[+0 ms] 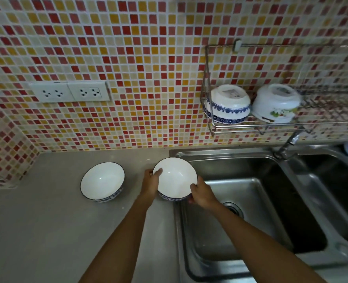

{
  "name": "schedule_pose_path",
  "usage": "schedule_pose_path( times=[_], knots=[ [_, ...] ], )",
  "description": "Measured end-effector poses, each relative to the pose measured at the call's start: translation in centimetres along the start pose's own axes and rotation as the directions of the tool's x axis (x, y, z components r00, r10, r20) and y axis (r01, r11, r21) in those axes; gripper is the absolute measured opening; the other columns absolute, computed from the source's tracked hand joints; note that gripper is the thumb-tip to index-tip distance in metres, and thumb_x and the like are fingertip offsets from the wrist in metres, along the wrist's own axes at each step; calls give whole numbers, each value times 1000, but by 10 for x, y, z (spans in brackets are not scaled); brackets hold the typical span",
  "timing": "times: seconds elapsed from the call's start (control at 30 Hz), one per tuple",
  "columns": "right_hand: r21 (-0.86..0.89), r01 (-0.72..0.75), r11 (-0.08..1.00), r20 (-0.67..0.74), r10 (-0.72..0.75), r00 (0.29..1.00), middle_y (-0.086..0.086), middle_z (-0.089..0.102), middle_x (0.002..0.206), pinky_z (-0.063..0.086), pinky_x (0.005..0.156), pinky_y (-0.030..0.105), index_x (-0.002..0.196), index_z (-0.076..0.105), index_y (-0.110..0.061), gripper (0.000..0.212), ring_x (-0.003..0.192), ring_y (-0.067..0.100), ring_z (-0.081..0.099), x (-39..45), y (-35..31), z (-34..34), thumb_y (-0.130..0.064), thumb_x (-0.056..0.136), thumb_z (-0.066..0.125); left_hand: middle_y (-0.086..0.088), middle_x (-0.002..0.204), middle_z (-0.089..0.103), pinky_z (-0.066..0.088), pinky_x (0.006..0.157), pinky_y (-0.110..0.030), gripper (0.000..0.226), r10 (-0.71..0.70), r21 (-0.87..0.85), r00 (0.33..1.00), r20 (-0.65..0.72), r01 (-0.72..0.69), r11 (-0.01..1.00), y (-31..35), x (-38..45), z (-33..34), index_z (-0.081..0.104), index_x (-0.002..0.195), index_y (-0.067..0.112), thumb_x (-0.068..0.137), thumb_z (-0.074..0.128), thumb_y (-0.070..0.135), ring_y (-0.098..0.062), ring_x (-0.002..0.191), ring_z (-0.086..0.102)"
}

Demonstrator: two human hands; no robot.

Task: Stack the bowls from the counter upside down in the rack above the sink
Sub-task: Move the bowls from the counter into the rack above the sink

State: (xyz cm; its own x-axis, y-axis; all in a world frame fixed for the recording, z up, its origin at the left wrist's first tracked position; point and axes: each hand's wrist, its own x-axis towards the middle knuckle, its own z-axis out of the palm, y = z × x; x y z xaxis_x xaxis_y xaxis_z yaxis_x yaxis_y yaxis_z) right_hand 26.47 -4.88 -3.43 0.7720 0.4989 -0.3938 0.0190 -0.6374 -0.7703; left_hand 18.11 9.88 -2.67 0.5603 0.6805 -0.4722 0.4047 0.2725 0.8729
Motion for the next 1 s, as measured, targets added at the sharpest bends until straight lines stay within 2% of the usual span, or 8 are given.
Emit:
schedule_pose_path(
  times=[0.2,0.4,0.53,0.6,0.67,0.77,0.87,1.0],
  knots=[
    [48,27,998,-61,-24,998,16,63,105,56,56,34,123,45,-7,34,64,26,64,-28,23,-45,-14,91,38,-3,126,60,54,89,-48,53,45,-71,978,203,-31,997,1,-33,36,47,127,30,89,34,64,-28,104,63],
    [139,43,989,-119,-26,993,17,61,115,47,43,20,126,48,-10,35,73,24,63,-46,52,-97,-15,92,40,-2,117,64,56,73,-34,55,38,-108,966,257,-10,994,9,-71,90,52,125,26,94,23,60,-22,96,64],
    [112,52,992,-156,-34,987,10,60,113,42,43,7,128,48,-10,35,72,13,55,-47,78,-133,-15,94,40,-5,121,61,49,96,-50,58,-36,-83,968,248,58,995,11,-85,127,51,124,25,90,27,66,-29,109,58],
    [126,72,989,-187,-47,981,6,61,109,53,59,17,123,51,-15,33,75,13,58,-52,87,-150,-19,92,42,-4,121,59,48,96,-48,56,-21,-73,967,253,41,996,12,-94,147,50,124,27,91,27,65,-27,109,56],
    [146,101,984,-209,-69,975,9,65,112,59,72,39,121,53,-22,36,89,24,64,-50,99,-169,-27,87,44,-1,120,58,50,87,-39,46,77,-85,966,245,-58,995,17,-105,168,50,121,31,94,25,59,-20,102,57],
    [136,174,975,-240,-138,961,9,64,109,58,57,32,124,54,-17,33,89,28,65,-49,104,-203,-28,94,46,3,125,58,49,89,-36,43,202,-122,950,236,-177,977,29,-115,195,48,126,32,95,28,55,-13,101,58],
    [75,283,956,-327,-244,913,10,69,110,60,70,39,119,60,-15,35,90,25,66,-52,89,-247,-37,98,43,1,125,60,51,91,-40,46,236,-172,947,219,-201,964,51,-121,216,48,127,35,93,31,60,-19,106,59],
    [24,436,900,-417,-388,822,4,71,98,53,73,31,104,68,-17,38,90,18,65,-51,61,-299,-42,99,40,1,122,60,52,78,-36,46,338,-220,920,199,-294,930,95,-134,236,48,124,40,91,26,64,-20,106,58]
  ],
)
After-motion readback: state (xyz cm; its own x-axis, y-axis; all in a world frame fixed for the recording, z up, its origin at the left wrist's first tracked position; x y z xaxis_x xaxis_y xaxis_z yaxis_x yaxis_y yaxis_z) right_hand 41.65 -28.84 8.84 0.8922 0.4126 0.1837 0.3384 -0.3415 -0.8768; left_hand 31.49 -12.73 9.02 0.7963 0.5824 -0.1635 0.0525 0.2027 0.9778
